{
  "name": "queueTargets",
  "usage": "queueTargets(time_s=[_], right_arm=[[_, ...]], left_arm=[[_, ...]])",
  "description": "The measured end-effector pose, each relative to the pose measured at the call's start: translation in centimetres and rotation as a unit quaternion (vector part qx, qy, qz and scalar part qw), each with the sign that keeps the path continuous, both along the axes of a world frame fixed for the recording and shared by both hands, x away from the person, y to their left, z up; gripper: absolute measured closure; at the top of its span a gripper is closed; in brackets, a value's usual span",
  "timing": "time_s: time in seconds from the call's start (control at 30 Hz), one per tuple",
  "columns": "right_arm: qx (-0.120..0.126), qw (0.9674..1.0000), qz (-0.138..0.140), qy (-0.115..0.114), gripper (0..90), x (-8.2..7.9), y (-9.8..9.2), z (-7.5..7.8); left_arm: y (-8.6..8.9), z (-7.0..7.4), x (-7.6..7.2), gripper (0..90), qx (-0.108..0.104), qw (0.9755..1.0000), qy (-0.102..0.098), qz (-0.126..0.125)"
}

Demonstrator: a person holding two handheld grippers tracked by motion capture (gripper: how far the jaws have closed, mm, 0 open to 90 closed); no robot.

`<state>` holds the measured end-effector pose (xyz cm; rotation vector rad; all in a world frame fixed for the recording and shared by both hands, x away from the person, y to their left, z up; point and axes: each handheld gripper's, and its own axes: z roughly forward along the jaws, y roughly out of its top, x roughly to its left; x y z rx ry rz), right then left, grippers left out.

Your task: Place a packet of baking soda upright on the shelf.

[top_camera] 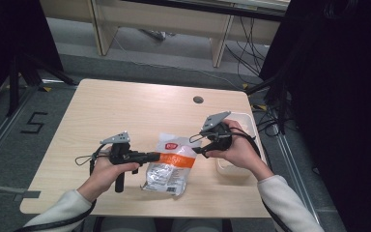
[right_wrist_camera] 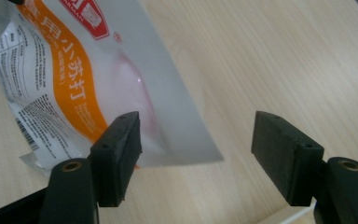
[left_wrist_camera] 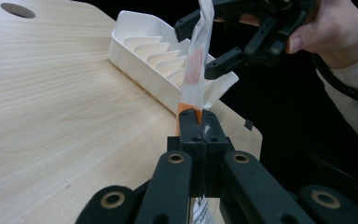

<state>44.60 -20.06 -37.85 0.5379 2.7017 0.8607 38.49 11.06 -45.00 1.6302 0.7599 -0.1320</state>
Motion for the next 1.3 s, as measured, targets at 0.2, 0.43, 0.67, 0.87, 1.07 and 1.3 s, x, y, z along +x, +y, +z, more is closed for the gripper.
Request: queueTargets(time_s=[0.2, 0.43, 0.67, 0.87, 1.07, 1.3], right_arm=[[-0.021, 0.997, 0.059, 0.045, 37.7, 0.6, 1.1, -0.7], [-0.044, 0.9889, 0.09, 0.109, 68.3, -0.2, 1.4, -1.3], [-0.031, 0.9858, 0.114, 0.119, 89.6, -0.6, 1.3, -1.1], [-0.039, 0.9832, 0.127, 0.125, 90.0, -0.9, 1.4, -0.5], [-0.047, 0.9812, 0.122, 0.142, 90.0, -1.5, 1.9, 0.7], [-0.075, 0.9777, 0.128, 0.148, 90.0, -1.6, 2.8, 2.9]], left_arm=[[0.0, 0.2, -0.5, 89.8, -0.004, 0.9999, -0.008, -0.011], [0.4, 0.1, -0.7, 89.8, -0.005, 0.9999, -0.006, -0.01], [0.6, 0.0, -0.8, 89.7, -0.007, 0.9999, -0.005, -0.006], [0.7, -0.1, -0.6, 89.7, -0.007, 1.0, -0.004, -0.004], [1.1, -0.5, -0.7, 89.4, 0.007, 0.9999, -0.008, 0.005], [0.8, -1.4, -1.4, 78.3, 0.051, 0.9985, -0.016, -0.009]])
